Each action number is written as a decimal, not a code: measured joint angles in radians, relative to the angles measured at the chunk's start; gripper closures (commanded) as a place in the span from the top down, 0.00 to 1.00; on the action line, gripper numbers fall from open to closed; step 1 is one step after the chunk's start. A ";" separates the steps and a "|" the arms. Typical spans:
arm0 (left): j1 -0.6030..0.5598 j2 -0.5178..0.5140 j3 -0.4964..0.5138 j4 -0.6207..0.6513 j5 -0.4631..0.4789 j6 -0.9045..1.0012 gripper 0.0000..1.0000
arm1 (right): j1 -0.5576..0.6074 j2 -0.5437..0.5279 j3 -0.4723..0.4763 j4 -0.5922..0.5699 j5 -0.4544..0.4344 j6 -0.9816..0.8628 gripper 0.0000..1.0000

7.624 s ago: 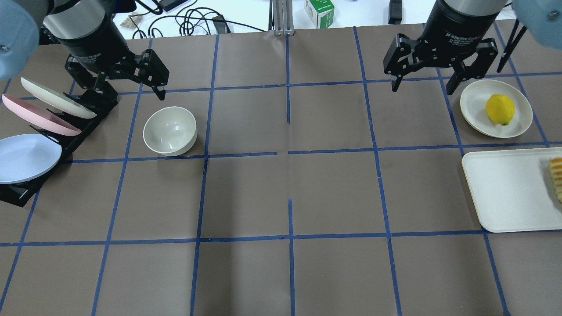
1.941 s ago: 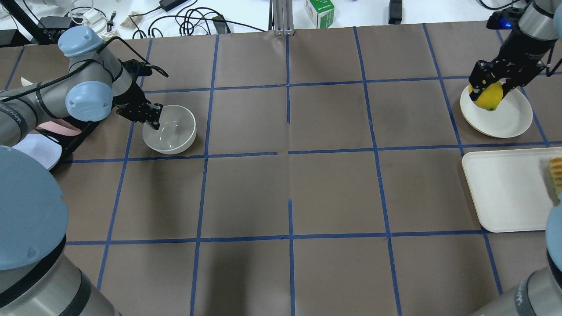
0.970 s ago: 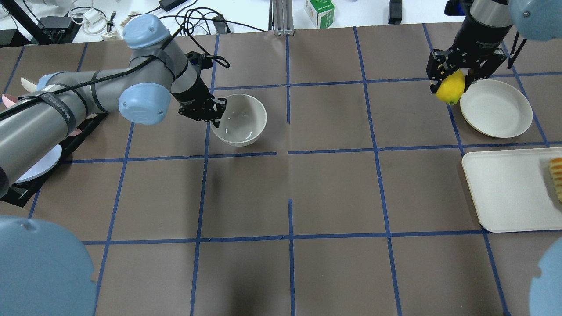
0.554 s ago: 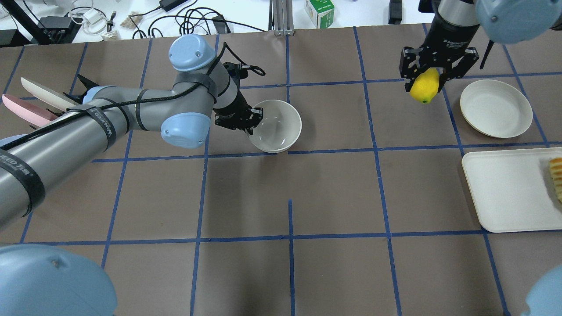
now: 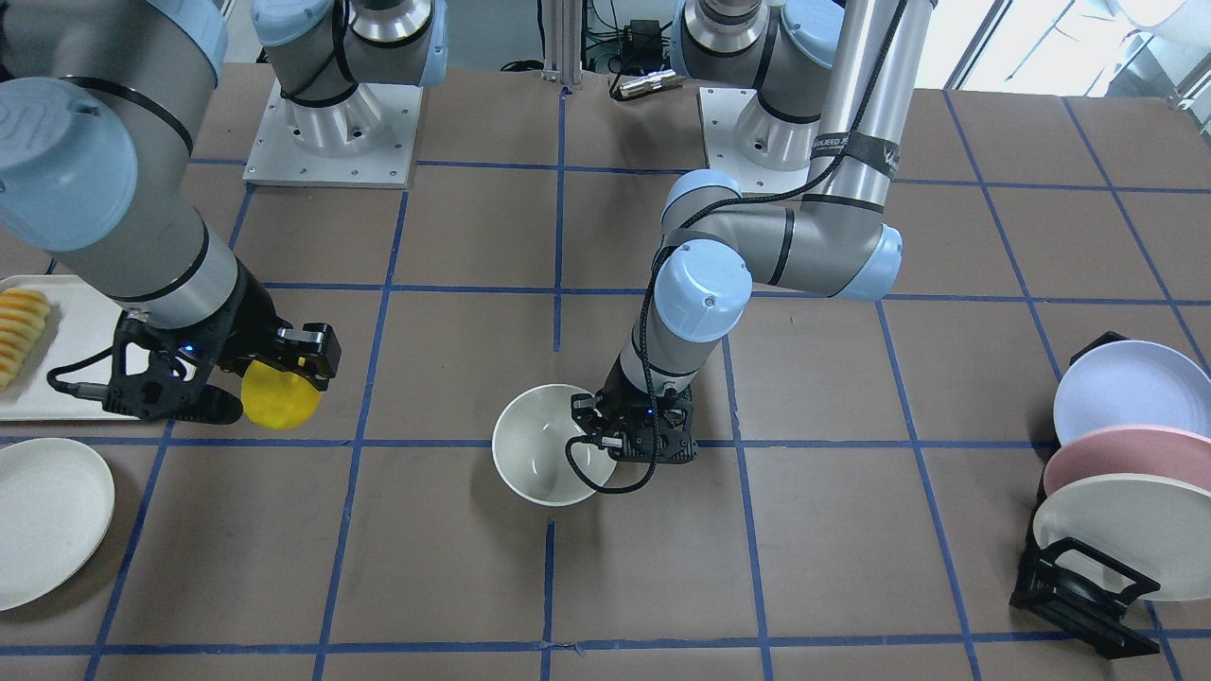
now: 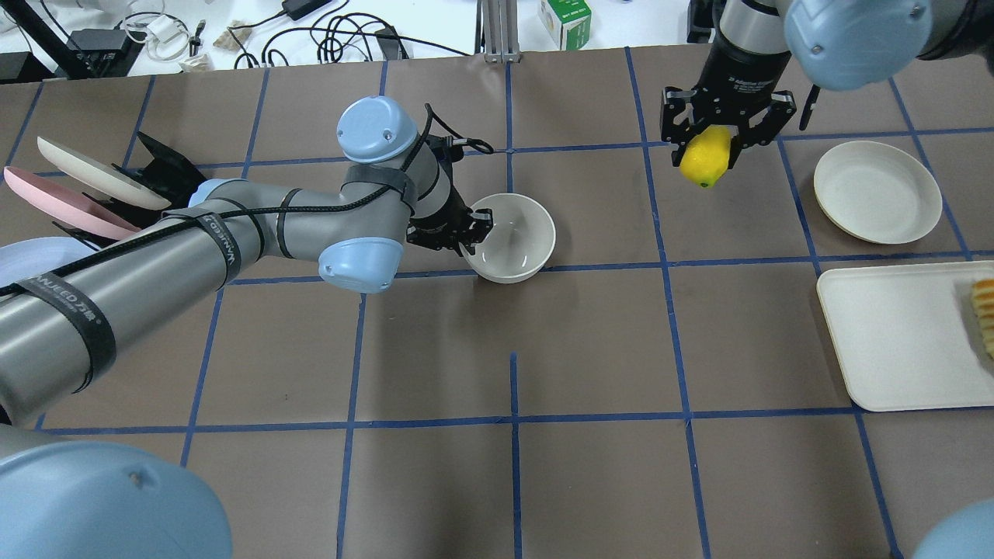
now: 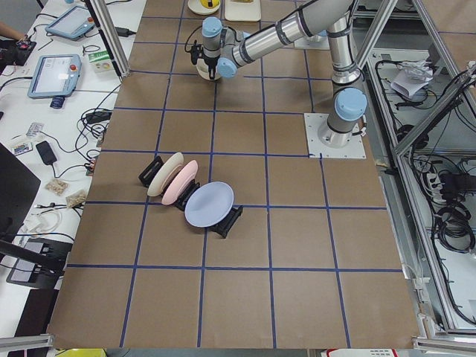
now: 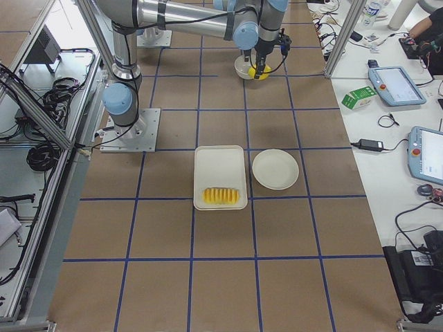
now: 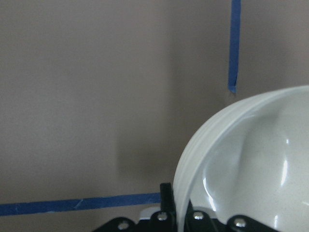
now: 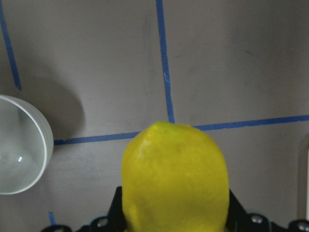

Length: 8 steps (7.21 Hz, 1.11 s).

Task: Place bowl and put lemon in it

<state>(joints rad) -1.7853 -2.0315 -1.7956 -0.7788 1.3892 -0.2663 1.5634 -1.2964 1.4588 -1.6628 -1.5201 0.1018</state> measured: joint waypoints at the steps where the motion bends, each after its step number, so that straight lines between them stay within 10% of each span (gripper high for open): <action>1: 0.003 0.006 0.005 -0.001 0.001 0.008 1.00 | 0.021 0.014 0.001 -0.040 0.024 0.054 0.00; 8: 0.174 0.285 0.164 -0.522 0.194 0.398 1.00 | 0.309 0.194 0.007 -0.275 0.042 0.284 0.00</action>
<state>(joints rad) -1.6115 -1.7465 -1.6315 -1.3004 1.5832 0.1320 1.8728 -1.1022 1.4662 -1.9376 -1.4784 0.3860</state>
